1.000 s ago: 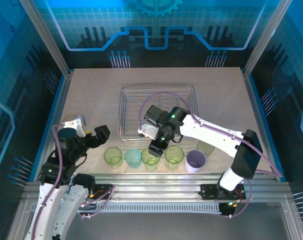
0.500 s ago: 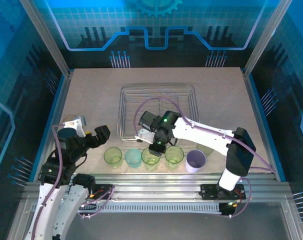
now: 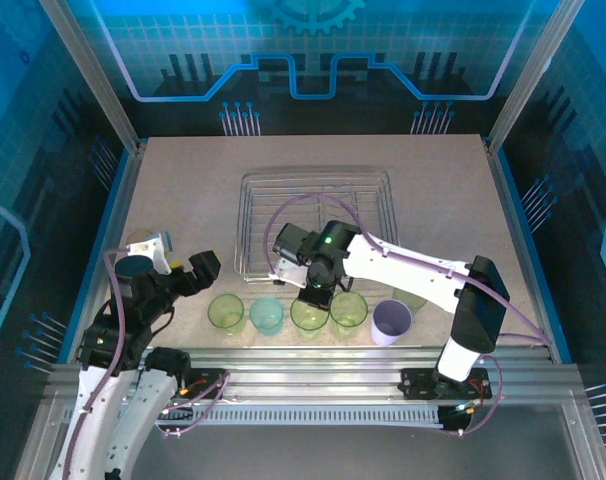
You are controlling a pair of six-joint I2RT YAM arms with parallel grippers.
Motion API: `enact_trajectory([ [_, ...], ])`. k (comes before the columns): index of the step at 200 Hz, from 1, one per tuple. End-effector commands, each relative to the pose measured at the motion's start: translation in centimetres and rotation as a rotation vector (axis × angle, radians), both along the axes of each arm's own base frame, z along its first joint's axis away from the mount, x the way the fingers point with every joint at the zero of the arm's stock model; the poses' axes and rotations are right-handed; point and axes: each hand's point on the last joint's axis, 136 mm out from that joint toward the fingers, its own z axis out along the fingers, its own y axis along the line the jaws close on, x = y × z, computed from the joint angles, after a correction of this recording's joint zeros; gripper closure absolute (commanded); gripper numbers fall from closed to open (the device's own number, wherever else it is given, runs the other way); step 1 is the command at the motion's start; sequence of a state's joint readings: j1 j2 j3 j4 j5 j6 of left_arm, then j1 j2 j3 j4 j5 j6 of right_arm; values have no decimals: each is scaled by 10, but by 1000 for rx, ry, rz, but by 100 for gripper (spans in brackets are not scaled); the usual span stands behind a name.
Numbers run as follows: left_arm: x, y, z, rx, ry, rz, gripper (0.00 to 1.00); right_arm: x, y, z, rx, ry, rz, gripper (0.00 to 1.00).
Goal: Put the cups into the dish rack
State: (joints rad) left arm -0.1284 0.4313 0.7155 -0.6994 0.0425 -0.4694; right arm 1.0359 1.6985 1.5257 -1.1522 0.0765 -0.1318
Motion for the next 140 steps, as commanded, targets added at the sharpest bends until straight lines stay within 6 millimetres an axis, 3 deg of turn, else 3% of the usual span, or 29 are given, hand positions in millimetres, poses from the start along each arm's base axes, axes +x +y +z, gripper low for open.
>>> enact_trajectory([
  [1, -2, -2, 8, -4, 2, -13, 0, -9, 0, 45, 90, -40, 37, 100],
  [37, -4, -21, 26, -80, -45, -102, 0, -20, -3, 94, 233, -80, 117, 100],
  [83, -1, -61, 72, -214, -135, -319, 1, -17, -33, 144, 397, -177, 97, 100],
  [140, -10, -122, 136, -405, -201, -737, 1, 20, -63, 222, 1015, -142, -170, 100],
])
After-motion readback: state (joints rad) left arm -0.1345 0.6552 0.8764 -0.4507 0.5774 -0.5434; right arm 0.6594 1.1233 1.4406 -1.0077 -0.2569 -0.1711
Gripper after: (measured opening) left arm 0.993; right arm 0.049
